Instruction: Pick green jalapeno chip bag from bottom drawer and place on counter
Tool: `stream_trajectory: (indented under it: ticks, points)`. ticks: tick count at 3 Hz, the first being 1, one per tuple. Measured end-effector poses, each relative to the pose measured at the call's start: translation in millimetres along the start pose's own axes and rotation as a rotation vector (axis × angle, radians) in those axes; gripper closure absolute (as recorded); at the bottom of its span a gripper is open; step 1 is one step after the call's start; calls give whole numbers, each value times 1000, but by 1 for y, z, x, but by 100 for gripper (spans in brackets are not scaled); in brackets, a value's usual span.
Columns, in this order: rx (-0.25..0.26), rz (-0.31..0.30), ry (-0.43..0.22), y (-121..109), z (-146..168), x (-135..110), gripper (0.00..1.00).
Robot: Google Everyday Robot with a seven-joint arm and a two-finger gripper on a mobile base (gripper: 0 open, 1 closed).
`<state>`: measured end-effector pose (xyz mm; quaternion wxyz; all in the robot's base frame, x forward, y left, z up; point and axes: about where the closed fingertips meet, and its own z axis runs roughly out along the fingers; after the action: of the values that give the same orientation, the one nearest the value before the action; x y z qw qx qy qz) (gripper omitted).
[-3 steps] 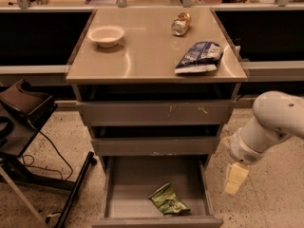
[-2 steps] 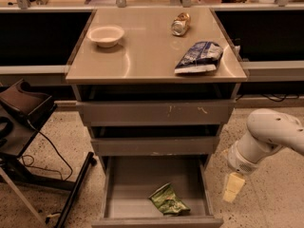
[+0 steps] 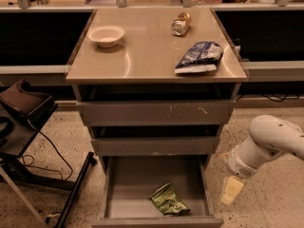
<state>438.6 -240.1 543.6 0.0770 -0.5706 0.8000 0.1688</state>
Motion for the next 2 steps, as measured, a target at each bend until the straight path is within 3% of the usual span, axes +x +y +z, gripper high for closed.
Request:
stream_trajectory:
  ticks: [1,2]
  points:
    - [18,29,-134,-10,50,-10,0]
    - [109,76,-262,-43,103,-29,0]
